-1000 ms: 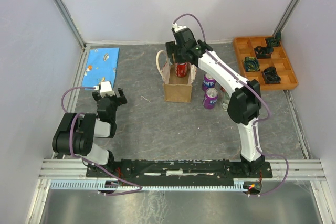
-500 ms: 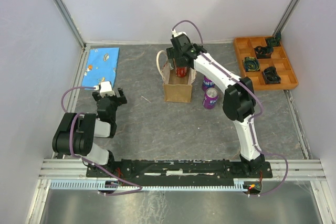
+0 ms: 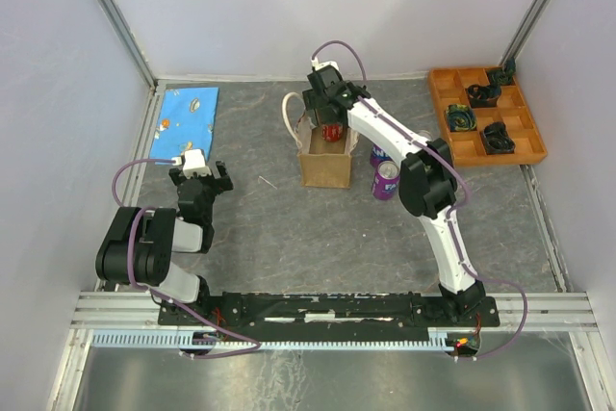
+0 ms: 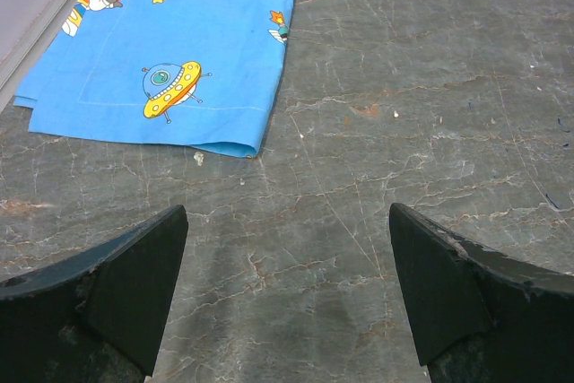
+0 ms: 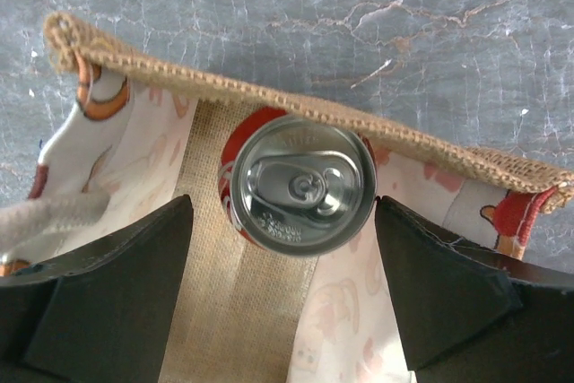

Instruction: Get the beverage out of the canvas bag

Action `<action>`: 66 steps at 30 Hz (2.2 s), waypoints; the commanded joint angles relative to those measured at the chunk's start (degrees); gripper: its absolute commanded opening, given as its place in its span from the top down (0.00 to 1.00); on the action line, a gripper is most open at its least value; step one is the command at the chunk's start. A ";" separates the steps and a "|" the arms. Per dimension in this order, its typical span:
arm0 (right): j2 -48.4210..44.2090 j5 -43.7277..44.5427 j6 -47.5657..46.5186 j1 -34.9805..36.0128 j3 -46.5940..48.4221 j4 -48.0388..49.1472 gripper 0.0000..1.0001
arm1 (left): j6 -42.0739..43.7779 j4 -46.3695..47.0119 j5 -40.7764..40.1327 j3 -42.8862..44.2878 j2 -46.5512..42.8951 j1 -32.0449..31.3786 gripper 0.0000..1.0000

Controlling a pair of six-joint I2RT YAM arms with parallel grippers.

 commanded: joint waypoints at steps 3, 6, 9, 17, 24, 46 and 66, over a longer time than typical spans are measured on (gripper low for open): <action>3.52 2.52 -0.94 -0.40 5.23 2.09 0.10 | 2.32 2.35 -0.12 1.06 0.35 -0.14 0.01; 4.59 2.28 -0.43 -0.53 5.41 2.03 0.12 | 2.33 2.42 -0.11 1.06 0.36 -0.08 0.01; 4.80 2.06 0.03 -0.49 4.52 2.25 0.15 | 2.32 2.37 -0.08 1.04 0.35 -0.14 0.01; 4.43 0.97 0.60 -0.61 2.37 3.03 0.83 | 2.32 2.38 -0.15 1.02 0.35 -0.12 0.01; 3.40 -3.42 3.66 -0.55 2.07 2.24 1.00 | 2.32 2.40 -0.11 1.06 0.38 -0.14 0.01; -11.31 -6.27 0.94 0.90 11.42 5.36 1.00 | 2.32 2.41 -0.15 1.06 0.35 -0.16 0.01; -56.71 -2.39 -8.53 2.36 -31.10 11.15 1.00 | 2.33 2.39 -0.14 1.06 0.41 -0.13 0.01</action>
